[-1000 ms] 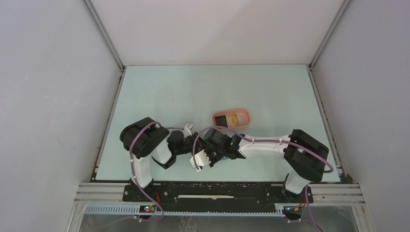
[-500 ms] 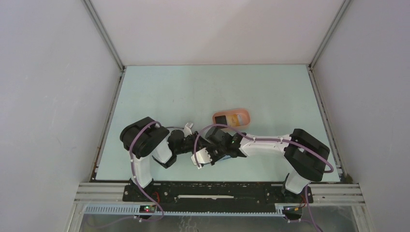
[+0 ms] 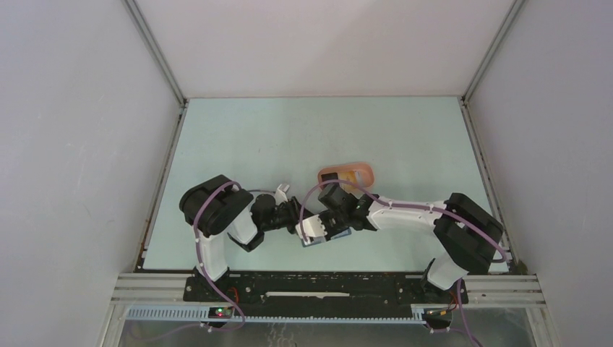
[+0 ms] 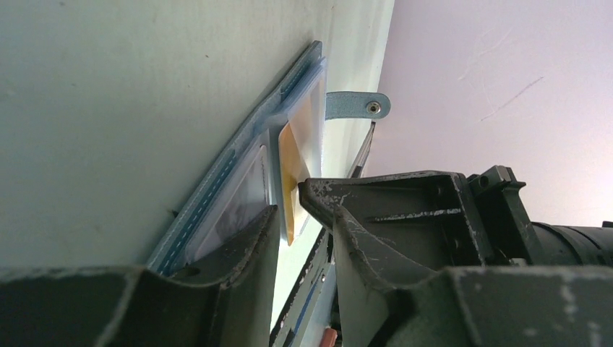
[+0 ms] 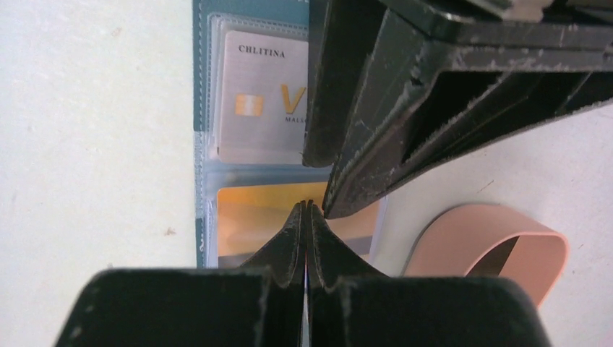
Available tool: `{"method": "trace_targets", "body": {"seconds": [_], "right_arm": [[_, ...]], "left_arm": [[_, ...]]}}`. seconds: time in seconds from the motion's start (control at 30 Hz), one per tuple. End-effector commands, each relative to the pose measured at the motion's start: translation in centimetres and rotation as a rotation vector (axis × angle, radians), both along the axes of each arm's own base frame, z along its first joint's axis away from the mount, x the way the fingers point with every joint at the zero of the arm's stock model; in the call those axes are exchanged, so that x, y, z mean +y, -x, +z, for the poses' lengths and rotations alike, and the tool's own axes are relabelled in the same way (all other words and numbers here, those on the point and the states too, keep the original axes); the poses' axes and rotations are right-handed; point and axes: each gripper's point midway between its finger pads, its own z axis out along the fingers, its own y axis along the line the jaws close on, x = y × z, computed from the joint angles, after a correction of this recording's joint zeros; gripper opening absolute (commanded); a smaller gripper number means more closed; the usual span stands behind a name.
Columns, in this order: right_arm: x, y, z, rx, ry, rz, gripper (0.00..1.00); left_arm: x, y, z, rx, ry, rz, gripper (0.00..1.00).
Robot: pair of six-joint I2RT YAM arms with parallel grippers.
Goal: Put the credit cards into the card holder
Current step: Insert the credit card into the card holder.
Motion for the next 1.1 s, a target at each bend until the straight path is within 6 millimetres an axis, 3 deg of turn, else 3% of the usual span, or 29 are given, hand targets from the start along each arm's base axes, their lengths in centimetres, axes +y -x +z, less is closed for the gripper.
{"method": "trace_targets", "body": {"seconds": [0.0, 0.47, 0.77, 1.07], "right_arm": [[-1.3, -0.7, 0.9, -0.005, -0.007, -0.059, 0.0], [-1.1, 0.9, 6.2, 0.173, -0.202, -0.12, 0.04], [-1.6, 0.8, 6.6, 0.233, -0.225, -0.158, 0.05], [-1.6, 0.8, 6.6, 0.241, -0.223, -0.159, 0.05]], "left_arm": [[-0.3, 0.0, -0.4, -0.008, -0.019, -0.021, 0.39], [-0.4, -0.6, 1.8, -0.084, -0.005, -0.014, 0.34], [-0.3, -1.0, 1.2, -0.097, -0.092, -0.024, 0.16], [-0.5, -1.3, -0.2, -0.078, -0.175, -0.046, 0.06]]}}
